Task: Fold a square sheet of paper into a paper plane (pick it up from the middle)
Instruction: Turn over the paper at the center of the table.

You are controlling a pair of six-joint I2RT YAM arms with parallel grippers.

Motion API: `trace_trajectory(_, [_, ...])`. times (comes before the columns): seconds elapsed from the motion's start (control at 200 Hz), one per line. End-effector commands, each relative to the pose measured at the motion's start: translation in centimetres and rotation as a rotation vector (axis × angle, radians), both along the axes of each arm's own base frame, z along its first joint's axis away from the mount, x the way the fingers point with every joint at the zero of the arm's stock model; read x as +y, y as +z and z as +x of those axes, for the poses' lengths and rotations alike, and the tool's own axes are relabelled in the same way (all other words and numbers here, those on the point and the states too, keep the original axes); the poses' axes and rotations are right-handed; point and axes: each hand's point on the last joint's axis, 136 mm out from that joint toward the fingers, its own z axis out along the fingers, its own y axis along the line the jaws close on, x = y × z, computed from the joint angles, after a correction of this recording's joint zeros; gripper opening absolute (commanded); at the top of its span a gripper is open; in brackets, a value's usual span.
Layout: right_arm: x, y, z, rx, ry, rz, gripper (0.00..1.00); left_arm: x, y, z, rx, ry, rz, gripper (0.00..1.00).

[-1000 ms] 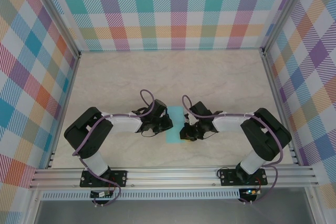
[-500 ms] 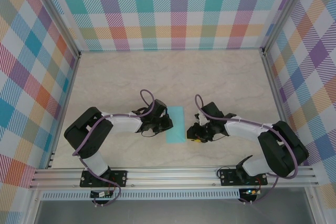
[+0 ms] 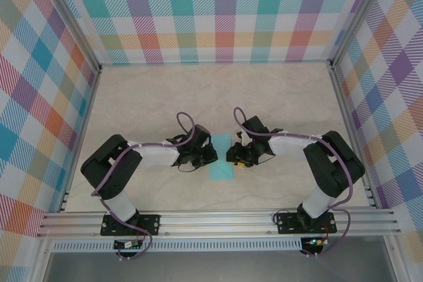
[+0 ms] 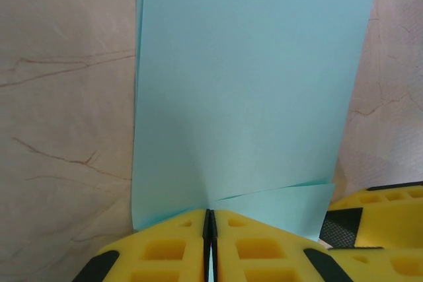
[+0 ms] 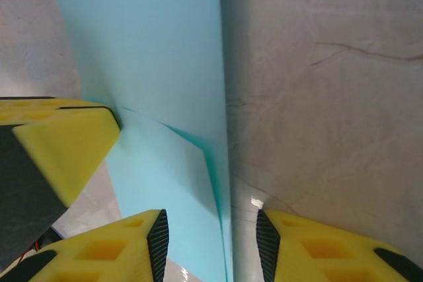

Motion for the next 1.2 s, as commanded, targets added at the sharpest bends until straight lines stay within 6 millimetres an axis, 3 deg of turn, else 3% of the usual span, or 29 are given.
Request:
trace_trajectory(0.0, [1.0, 0.2, 0.6, 0.0, 0.011, 0.045, 0.4, 0.0, -0.1, -0.2, 0.003, -0.012, 0.026, 0.12])
trace_trajectory(0.15, [1.9, 0.7, 0.3, 0.021, 0.02, 0.113, 0.35, -0.1, -0.1, -0.2, 0.004, -0.014, 0.024, 0.12])
trace_trajectory(0.445, [1.8, 0.5, 0.1, 0.025, -0.004, 0.122, 0.35, 0.0, 0.0, -0.2, 0.002, -0.014, 0.025, 0.13])
trace_trajectory(0.545, [2.0, 0.9, 0.3, 0.013, 0.002, 0.138, 0.25, -0.2, 0.6, 0.0, -0.006, -0.013, 0.011, 0.13])
trace_trajectory(0.695, [2.0, 1.9, 0.3, -0.015, 0.026, 0.14, 0.13, -0.3, 3.5, 0.5, -0.061, 0.01, -0.035, 0.19])
trace_trajectory(0.875, [1.6, 4.9, 0.4, -0.083, 0.08, 0.122, 0.01, 2.5, 8.3, 0.3, -0.182, 0.081, -0.032, 0.32])
trace_trajectory(1.03, [-1.3, 7.4, 0.5, -0.145, 0.088, -0.063, 0.0, 6.4, 10.2, -0.7, -0.241, 0.145, 0.023, 0.36])
trace_trajectory(1.125, [-5.2, 9.6, 0.6, -0.216, 0.072, -0.308, 0.01, 8.7, 10.6, -1.2, -0.267, 0.203, 0.026, 0.4])
trace_trajectory(1.195, [-9.2, 11.5, 1.1, -0.289, 0.042, -0.587, 0.02, 10.0, 10.4, -1.6, -0.271, 0.241, 0.015, 0.42])
